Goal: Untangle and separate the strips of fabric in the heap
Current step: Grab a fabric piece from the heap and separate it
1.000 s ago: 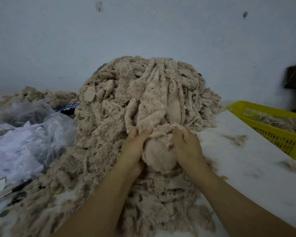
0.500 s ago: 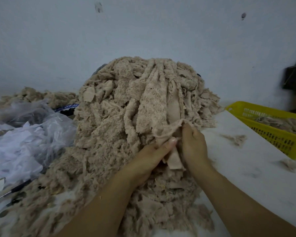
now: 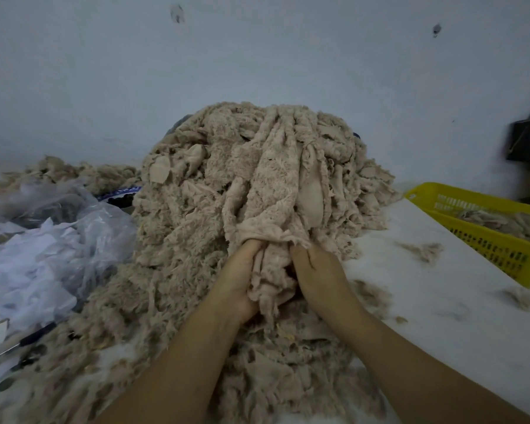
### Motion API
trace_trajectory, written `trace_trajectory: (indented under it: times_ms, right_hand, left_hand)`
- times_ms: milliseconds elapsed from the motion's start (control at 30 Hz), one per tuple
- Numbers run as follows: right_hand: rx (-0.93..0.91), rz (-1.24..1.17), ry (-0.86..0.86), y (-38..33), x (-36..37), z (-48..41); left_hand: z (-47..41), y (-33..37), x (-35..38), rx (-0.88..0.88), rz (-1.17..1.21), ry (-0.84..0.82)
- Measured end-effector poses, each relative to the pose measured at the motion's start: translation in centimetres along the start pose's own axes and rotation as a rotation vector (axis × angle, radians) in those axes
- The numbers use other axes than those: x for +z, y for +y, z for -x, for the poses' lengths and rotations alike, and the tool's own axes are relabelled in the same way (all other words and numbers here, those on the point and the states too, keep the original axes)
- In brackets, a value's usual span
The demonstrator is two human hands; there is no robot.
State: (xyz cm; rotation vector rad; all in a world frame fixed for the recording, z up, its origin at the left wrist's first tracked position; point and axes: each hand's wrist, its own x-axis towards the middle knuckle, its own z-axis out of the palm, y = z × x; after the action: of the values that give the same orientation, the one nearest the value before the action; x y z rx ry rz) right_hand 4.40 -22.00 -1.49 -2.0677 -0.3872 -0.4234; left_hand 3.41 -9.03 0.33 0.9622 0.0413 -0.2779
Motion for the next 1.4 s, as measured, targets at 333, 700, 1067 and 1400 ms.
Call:
trace_trajectory:
  times_ms: [333, 700, 1067, 1400]
  right_hand:
    - [0.272, -0.084, 0.139, 2.3, -2.0, -1.8]
    - [0.011, -0.109, -0.012, 1.4, -1.7, -1.1]
    - [0.077, -0.193, 0.05, 2.0, -1.6, -1.0]
    - [0.22, -0.375, 0.173, 2.6, -2.0, -1.3]
  left_hand:
    - [0.0, 0.7, 0.1, 0.022, 0.108, 0.0]
    - [0.1, -0.2, 0.0, 0.142, -0.08, 0.056]
    - [0.3, -1.6, 0.2, 0.144, -0.541, 0.012]
    - [0.4, -0.5, -0.5, 0.006, -0.017, -0.013]
